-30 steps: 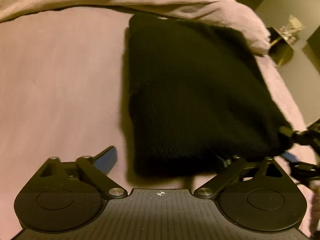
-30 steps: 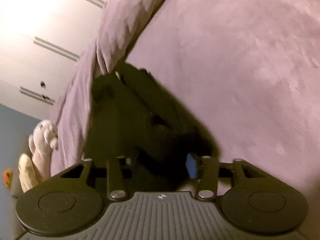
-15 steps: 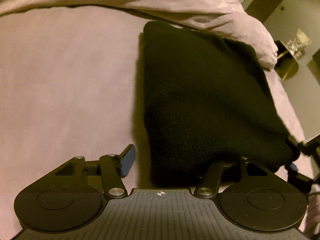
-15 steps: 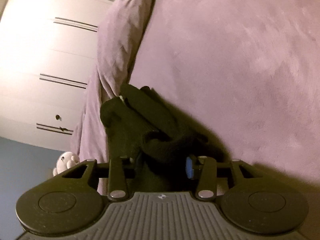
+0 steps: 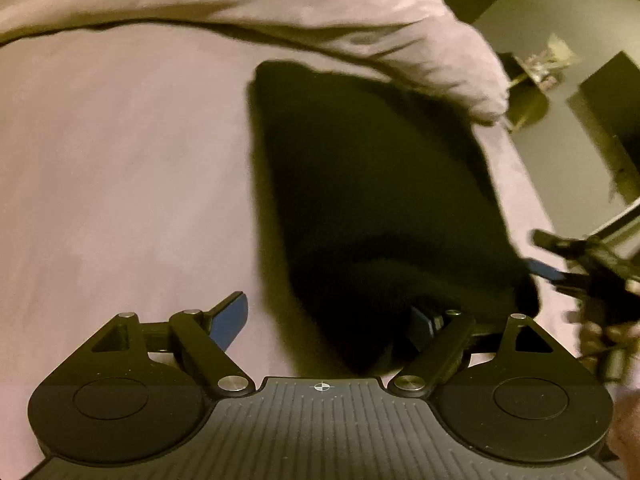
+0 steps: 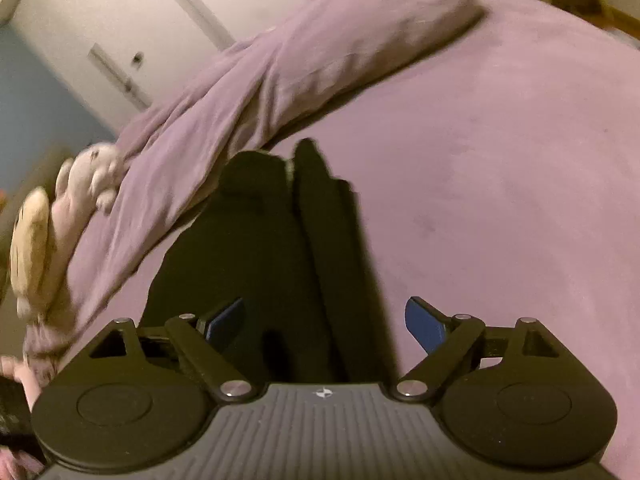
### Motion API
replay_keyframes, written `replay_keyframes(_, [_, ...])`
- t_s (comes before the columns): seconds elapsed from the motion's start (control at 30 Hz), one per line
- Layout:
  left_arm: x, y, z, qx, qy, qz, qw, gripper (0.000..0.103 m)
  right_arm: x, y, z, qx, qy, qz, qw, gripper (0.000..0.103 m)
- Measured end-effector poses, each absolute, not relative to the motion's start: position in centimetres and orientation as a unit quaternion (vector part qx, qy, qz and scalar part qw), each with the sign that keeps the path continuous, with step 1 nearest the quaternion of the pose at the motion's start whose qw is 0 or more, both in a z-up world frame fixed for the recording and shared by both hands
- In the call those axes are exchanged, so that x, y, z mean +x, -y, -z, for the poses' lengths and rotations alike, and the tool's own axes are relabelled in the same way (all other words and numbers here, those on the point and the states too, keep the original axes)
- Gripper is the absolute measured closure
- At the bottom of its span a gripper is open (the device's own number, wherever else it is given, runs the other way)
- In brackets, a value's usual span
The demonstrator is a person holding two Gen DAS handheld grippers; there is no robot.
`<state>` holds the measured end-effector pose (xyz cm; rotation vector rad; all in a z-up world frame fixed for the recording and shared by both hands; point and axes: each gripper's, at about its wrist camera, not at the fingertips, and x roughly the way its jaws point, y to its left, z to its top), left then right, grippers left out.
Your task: Fold small clothes
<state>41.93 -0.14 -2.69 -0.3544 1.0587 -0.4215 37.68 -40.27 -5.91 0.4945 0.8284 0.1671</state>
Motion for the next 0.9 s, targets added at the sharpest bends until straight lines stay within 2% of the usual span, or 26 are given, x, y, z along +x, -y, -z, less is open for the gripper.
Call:
replay_keyframes(0.1, [43.2,-0.2,2.1,-0.192,-0.493,0.228,0.817,0.015,40.9,40.1,7.3,0.235,-0.426,-0.112,0.866,0.013])
replay_keyframes(0.2, [44.1,-1.8,1.0,-0.247,-0.461,0.236,0.819,0.006,42.5,39.8,8.3,0.239,-0.444,-0.133,0.853,0.013])
replay_keyframes(0.27, [45.0,-3.1,0.6,-0.289,-0.442,0.216,0.821,0.004,43.1,39.7,8.8,0.248,-0.453,-0.145,0.844,0.013])
replay_keyframes(0.37, [47.3,-3.5,1.9,-0.325,-0.451,0.177,0.812,0.003,43.7,39.6,9.4,0.253,-0.459,-0.153,0.838,0.012])
replay_keyframes(0.5, [50.6,-1.0,5.5,-0.333,-0.504,0.186,0.775,0.003,44.6,39.5,10.0,0.263,-0.456,-0.15,0.837,0.014])
replay_keyframes(0.57, [51.9,0.1,7.0,-0.341,-0.524,0.198,0.755,0.003,44.9,39.4,10.2,0.258,-0.454,-0.153,0.839,0.024])
replay_keyframes(0.67, [53.4,1.7,8.7,-0.311,-0.555,0.197,0.747,0.004,46.0,39.5,10.7,0.265,-0.459,-0.164,0.832,0.03])
replay_keyframes(0.9, [54.2,4.1,8.5,-0.252,-0.54,0.203,0.777,0.005,47.9,39.1,12.3,0.301,-0.457,-0.176,0.818,0.031])
